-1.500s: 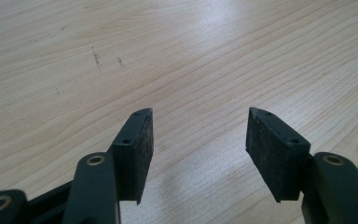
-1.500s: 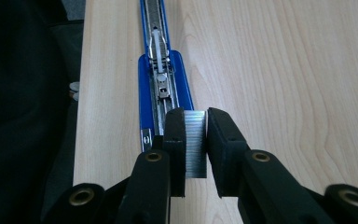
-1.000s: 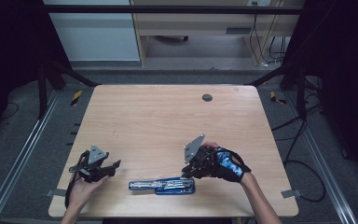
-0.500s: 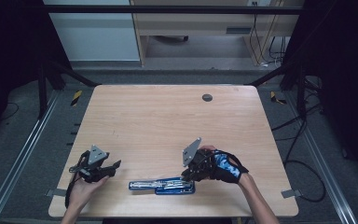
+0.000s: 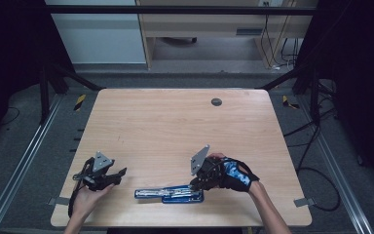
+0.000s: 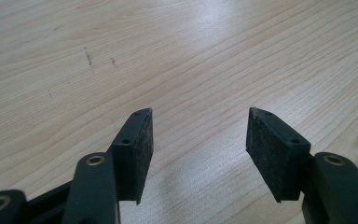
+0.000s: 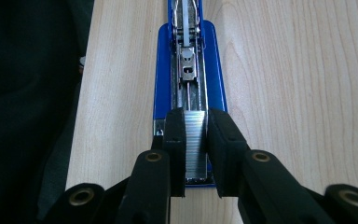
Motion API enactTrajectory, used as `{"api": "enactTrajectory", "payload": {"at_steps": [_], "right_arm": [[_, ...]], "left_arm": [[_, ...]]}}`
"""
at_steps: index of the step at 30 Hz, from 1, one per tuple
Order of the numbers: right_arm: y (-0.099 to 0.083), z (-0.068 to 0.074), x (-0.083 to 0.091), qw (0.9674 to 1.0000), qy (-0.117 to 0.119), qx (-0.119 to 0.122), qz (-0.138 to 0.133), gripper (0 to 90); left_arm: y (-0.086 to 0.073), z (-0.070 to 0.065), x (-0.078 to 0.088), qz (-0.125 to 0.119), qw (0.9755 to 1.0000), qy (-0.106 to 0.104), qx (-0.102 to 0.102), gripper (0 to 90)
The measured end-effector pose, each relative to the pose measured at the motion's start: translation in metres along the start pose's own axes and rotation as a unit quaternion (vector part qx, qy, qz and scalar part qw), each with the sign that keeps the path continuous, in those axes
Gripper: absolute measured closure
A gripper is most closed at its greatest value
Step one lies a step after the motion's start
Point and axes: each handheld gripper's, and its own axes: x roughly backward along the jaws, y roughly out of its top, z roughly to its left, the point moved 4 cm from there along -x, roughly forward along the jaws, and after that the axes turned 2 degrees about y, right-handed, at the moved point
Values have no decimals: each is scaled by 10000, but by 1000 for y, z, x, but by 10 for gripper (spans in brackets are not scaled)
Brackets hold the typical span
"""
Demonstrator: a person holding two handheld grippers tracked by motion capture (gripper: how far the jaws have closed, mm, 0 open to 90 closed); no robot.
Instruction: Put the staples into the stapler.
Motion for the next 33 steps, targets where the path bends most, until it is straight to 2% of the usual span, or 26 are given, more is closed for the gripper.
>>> {"api": "enactTrajectory", "payload": {"at_steps": [12, 21, 29, 33], "right_arm": [[-1, 1, -4, 10000, 47, 20, 85, 783], [1, 2, -1, 10000, 41, 56, 45, 782], [-1, 0, -5, 9999, 88, 74, 70, 782], [-2, 0, -5, 9999, 70, 14, 96, 782]], "left_arm": [[0, 0, 0, 2, 10000, 7, -2, 416], [0, 0, 0, 4, 10000, 7, -6, 415], [0, 0, 0, 2, 10000, 10, -3, 416], [0, 0, 0, 4, 10000, 9, -4, 416]]}}
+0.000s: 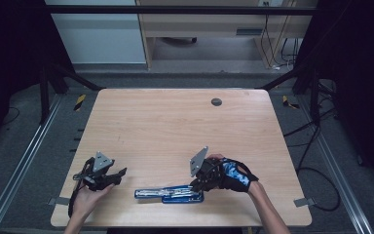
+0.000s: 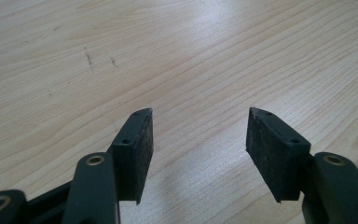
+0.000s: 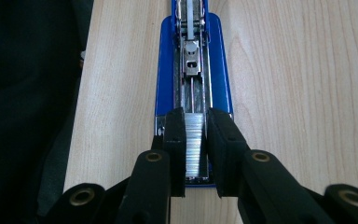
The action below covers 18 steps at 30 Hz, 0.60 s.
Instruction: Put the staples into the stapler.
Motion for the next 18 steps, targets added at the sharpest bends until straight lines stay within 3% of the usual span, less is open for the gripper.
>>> {"api": "enactTrajectory", "payload": {"at_steps": [15, 18], "right_arm": [[-1, 0, -2, 10000, -6, -25, -51, 779], [-1, 0, -3, 10000, -40, -71, -48, 745]], "left_arm": [[0, 0, 0, 4, 10000, -7, -6, 416], [0, 0, 0, 4, 10000, -7, -4, 416]]}}
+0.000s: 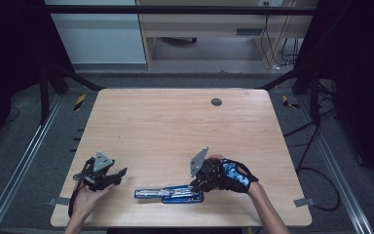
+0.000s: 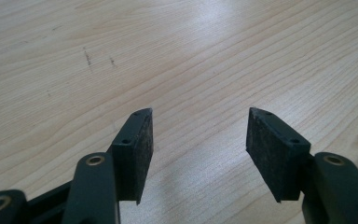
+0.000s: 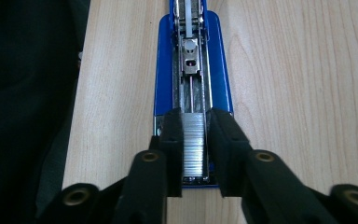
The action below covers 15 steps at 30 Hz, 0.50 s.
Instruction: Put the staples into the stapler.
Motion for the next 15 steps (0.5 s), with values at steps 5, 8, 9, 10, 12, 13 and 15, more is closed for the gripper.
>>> {"api": "enactTrajectory", "payload": {"at_steps": [5, 8, 9, 10, 12, 13, 15], "right_arm": [[1, 0, 2, 9999, -45, -13, -95, 724], [1, 0, 4, 9999, -37, -61, -127, 726], [1, 0, 4, 9999, -17, -77, -112, 734], [1, 1, 4, 9999, -17, -126, -100, 736], [0, 0, 4, 9999, -6, -121, -100, 752], [0, 0, 3, 9999, -21, -134, -90, 752], [0, -1, 1, 9999, 8, -134, -79, 754]], "left_arm": [[0, 0, 0, -8, 10000, 3, 6, 416], [0, 0, 0, -10, 10000, -1, 1, 416], [0, 0, 0, -5, 10000, -2, -1, 416], [0, 0, 0, -2, 10000, -3, -7, 416], [0, 0, 0, -1, 10000, -5, -3, 415], [0, -1, 0, -2, 10000, -3, -5, 416], [0, -1, 0, 0, 10000, -5, -8, 416]]}}
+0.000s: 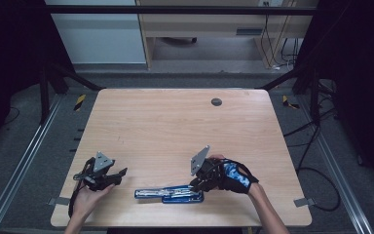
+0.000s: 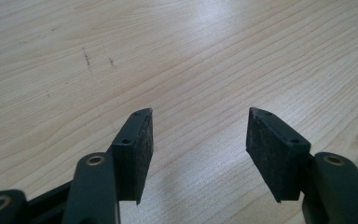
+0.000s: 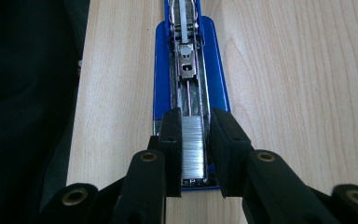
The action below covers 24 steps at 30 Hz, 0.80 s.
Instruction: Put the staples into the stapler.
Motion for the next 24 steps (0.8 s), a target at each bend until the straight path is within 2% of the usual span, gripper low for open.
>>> {"api": "enactTrajectory", "payload": {"at_steps": [3, 11, 24], "right_arm": [[1, 0, -3, 10000, 65, 33, 37, 777], [2, 0, -4, 9999, 56, 89, 74, 782], [3, 0, -2, 9998, 76, 188, -46, 783]], "left_arm": [[0, 0, 0, 2, 10000, -5, 2, 416], [0, 0, 0, 5, 10000, -1, -2, 416], [0, 0, 0, 17, 10000, 0, -12, 415]]}}
